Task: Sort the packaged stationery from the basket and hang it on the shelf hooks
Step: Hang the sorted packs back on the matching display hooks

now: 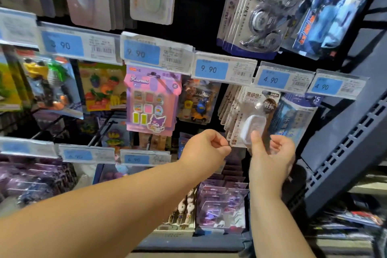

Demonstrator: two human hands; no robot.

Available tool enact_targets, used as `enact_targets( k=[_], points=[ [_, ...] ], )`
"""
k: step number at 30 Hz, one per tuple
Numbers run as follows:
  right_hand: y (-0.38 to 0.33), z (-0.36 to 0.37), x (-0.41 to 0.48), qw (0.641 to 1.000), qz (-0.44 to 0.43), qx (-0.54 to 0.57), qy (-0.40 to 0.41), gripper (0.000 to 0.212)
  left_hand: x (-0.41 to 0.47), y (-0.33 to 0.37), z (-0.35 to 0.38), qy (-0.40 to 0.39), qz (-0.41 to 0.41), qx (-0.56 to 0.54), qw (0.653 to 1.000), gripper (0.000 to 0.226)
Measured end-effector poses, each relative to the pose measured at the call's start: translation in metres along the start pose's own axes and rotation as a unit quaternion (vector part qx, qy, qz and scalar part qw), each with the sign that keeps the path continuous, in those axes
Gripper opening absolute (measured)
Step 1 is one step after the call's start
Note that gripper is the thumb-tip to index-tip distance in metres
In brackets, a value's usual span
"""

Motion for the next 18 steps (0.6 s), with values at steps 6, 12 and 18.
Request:
enact_targets(
  k=[6, 12, 18],
  points=[
    [-0.041, 0.023, -0.036, 0.976, -0.174, 0.042, -0.120, 0.014, -0.031, -0.040, -0.052, -0.072, -0.017, 0.047, 0.996, 0.011],
    [-0.068, 0.088, -0.138, 0.839, -0.204, -0.011, -0.504, 0.019, -0.072, -0.123, -0.158, -0.093, -0.074, 0.191, 0.974, 0.010],
    [-0.027, 0.161, -0.278, 0.591, -0.214, -0.160, -0.761, 0.027, -0.129, -0.229, -0.278, -0.094, -0.171, 0.295, 0.935, 0.010]
  ],
)
Point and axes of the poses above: each hand's wrist, its own x-axis towards the middle knuckle, its own z-axis out of the palm, y = z × x, the point moved 5 cm from there along x, towards the middle knuckle, and after that the axes turned 8 degrees about -z, right-handed, at the moved point
